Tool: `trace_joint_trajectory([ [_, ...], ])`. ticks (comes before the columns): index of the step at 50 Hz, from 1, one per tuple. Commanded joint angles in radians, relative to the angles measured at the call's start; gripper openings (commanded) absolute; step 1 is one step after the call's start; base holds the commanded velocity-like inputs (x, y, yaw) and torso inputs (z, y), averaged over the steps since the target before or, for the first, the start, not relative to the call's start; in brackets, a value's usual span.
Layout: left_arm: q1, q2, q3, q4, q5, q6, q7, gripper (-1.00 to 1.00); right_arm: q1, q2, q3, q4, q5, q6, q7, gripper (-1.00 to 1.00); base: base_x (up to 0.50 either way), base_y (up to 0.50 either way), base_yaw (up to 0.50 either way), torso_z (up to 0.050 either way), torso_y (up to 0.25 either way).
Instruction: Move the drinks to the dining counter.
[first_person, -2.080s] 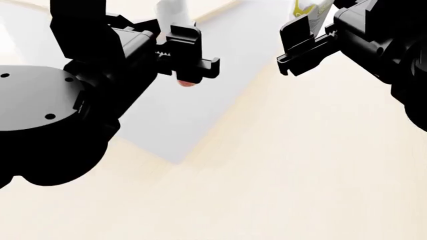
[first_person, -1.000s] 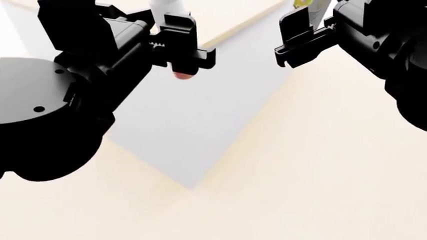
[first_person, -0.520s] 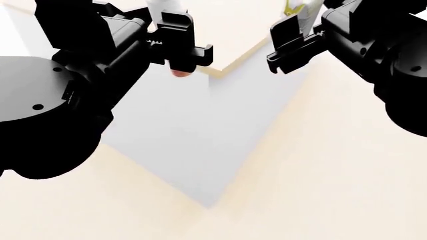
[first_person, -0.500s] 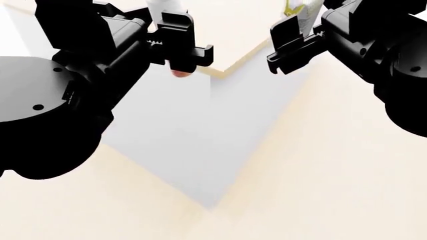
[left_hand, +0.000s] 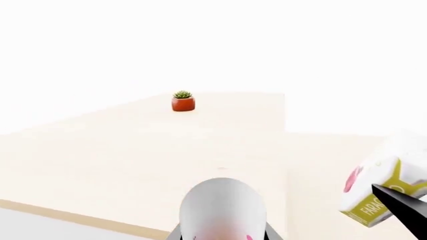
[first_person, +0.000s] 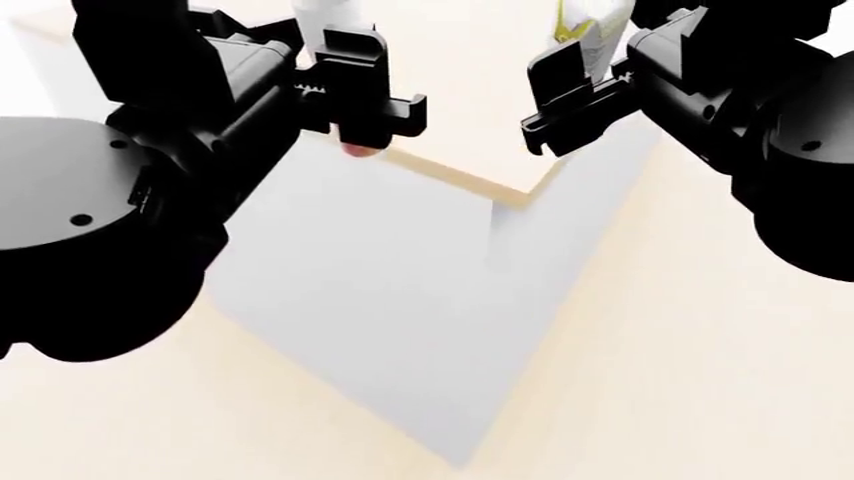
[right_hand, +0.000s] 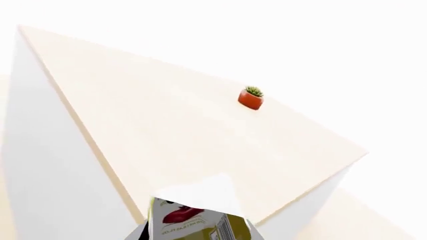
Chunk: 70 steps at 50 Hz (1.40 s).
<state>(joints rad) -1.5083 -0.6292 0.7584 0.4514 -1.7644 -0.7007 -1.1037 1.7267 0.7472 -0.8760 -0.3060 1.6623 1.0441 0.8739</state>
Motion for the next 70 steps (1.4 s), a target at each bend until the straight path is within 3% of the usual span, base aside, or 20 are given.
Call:
trace_joint_trajectory([
  [1,-0.006,0.005,-0.007,0.001,0.007,0.01,-0.005,-1.0,0.002,0.002,0.018,0.008,-0.024,-0.001,0.009,-1.0,-0.23,0.45,0.0,0.0,0.0],
  [48,-0.01,-0.001,-0.007,-0.001,0.01,0.014,0.0,-1.0,-0.033,-0.032,-0.005,0.006,-0.08,-0.032,-0.026,-1.0,-0.09,0.5,0.0,0.0,0.003],
  [70,-0.023,-0.008,-0.011,-0.014,0.014,0.013,0.004,-1.0,-0.038,-0.058,-0.021,0.002,-0.125,-0.044,-0.057,-1.0,-0.12,0.04,0.0,0.0,0.002],
])
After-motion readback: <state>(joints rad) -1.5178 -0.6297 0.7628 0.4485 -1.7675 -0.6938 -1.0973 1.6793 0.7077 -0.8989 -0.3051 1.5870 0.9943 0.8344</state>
